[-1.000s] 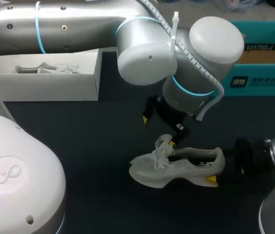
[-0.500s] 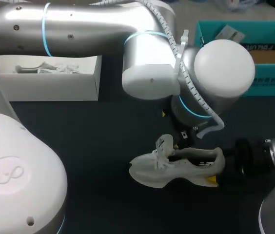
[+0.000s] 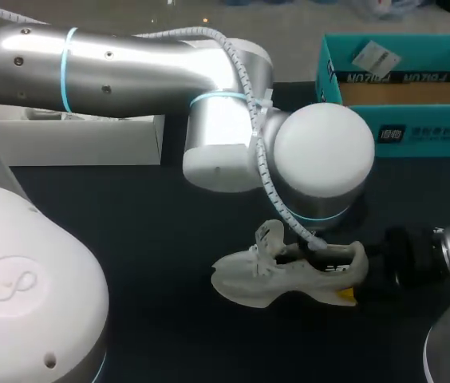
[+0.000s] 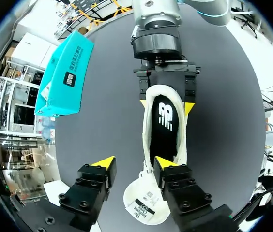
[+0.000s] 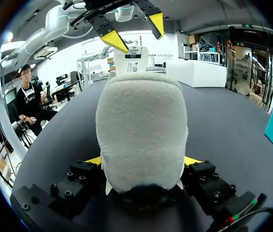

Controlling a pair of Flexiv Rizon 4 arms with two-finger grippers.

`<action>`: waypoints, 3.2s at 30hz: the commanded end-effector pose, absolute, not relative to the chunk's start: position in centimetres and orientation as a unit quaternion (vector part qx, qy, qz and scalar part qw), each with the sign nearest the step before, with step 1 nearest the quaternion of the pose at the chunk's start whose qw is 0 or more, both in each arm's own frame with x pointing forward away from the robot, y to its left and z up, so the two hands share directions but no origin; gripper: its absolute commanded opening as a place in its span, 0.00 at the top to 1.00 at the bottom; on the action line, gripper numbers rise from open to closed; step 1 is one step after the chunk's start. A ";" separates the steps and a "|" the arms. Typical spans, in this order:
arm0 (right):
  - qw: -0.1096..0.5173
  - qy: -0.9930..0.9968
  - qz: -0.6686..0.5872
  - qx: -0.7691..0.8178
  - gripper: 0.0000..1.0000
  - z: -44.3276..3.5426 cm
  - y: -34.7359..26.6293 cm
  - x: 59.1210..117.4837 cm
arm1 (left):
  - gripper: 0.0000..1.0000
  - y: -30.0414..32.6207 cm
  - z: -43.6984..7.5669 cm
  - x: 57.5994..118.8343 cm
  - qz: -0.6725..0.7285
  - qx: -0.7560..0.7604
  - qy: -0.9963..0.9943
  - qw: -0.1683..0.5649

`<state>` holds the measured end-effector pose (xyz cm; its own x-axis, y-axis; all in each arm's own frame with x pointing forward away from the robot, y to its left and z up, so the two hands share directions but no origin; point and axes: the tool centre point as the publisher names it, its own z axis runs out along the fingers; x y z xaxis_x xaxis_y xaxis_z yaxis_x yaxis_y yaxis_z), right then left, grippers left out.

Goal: Take the shoe out of the shoebox, open the shoe tongue, remove and reinsert the insole, then place the shoe into the shoebox

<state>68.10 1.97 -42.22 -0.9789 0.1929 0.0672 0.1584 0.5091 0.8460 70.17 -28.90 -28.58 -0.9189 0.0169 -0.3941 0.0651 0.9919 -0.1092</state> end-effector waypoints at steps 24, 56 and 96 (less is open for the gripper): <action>0.019 0.869 0.484 0.102 1.00 -42.3 2.1 68.1 | 1.00 -27.3 -27.4 70.7 -0.067 0.096 0.977 0.177; 0.019 0.869 0.484 0.102 1.00 -42.3 2.1 68.1 | 1.00 -29.6 -28.3 68.5 -0.071 0.129 0.989 0.007; 0.019 0.869 0.484 0.102 1.00 -42.3 2.1 68.1 | 1.00 -31.4 -33.2 67.6 -0.106 0.147 0.983 0.007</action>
